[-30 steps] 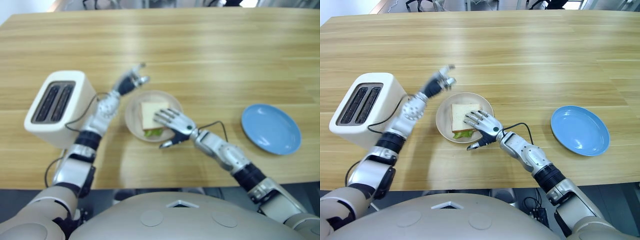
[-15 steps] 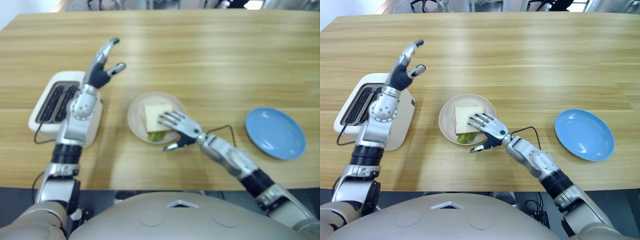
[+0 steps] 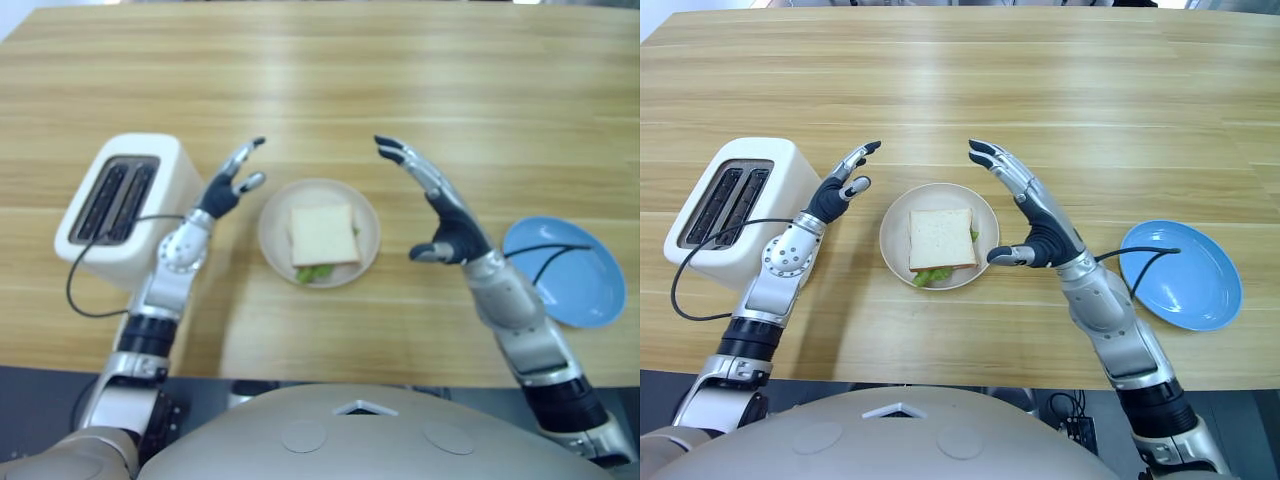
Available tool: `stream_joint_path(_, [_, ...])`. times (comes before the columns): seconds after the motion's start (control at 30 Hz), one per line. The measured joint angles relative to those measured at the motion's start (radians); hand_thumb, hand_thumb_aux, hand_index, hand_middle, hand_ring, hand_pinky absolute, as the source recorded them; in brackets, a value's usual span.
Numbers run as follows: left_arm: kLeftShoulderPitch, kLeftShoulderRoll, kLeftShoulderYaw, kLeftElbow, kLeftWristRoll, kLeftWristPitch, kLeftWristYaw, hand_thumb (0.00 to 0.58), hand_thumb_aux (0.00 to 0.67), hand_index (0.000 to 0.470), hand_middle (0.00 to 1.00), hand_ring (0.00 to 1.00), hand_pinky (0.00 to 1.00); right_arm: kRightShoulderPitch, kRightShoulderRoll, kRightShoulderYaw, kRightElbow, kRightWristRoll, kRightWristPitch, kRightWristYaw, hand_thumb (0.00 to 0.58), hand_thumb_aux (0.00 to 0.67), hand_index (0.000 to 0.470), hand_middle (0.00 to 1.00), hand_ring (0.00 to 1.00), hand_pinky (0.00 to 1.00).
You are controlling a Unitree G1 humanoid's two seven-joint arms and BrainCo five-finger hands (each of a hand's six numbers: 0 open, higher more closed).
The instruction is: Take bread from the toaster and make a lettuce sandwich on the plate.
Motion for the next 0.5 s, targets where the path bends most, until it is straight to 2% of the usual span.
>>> stream_joint_path(0.03, [0.011, 0.018, 0.000, -0.023, -0.010, -0.003, -0.022, 0.521, 0.457, 0.314, 0.81, 0.81, 0.81, 0.013, -0.026, 0.000, 0.001, -0.012, 0.023, 0.037, 0.000, 0.000, 0.000, 0.00, 0.00, 0.00])
stream_joint_path(0.07, [0.024, 0.040, 0.000, -0.048, -0.024, -0.004, -0.044, 0.580, 0.670, 0.460, 1.00, 1.00, 1.00, 0.031, -0.065, 0.009, 0.010, -0.027, 0.052, 0.085, 0.527, 0.468, 0.321, 0.53, 0.53, 0.53])
stream_joint_path(0.1, [0.047, 0.081, 0.002, -0.086, -0.042, -0.002, -0.086, 0.580, 0.670, 0.460, 1.00, 1.00, 1.00, 0.067, -0.130, 0.028, 0.036, -0.046, 0.090, 0.159, 0.580, 0.670, 0.460, 1.00, 1.00, 1.00])
stream_joint_path(0.17, [0.092, 0.153, 0.017, -0.141, -0.078, 0.007, -0.162, 0.580, 0.670, 0.460, 1.00, 1.00, 1.00, 0.138, -0.188, 0.040, 0.091, -0.056, 0.147, 0.255, 0.580, 0.670, 0.460, 1.00, 1.00, 1.00])
stream_joint_path(0.3, [0.195, 0.292, -0.031, -0.212, -0.088, 0.070, -0.345, 0.580, 0.670, 0.460, 1.00, 1.00, 1.00, 0.200, -0.232, 0.065, 0.118, -0.052, 0.216, 0.385, 0.580, 0.670, 0.460, 1.00, 1.00, 1.00])
stream_joint_path(0.5, [0.232, 0.327, -0.106, -0.207, -0.060, 0.158, -0.470, 0.580, 0.670, 0.460, 1.00, 1.00, 1.00, 0.160, -0.209, 0.095, 0.120, -0.065, 0.262, 0.462, 0.580, 0.670, 0.460, 1.00, 1.00, 1.00])
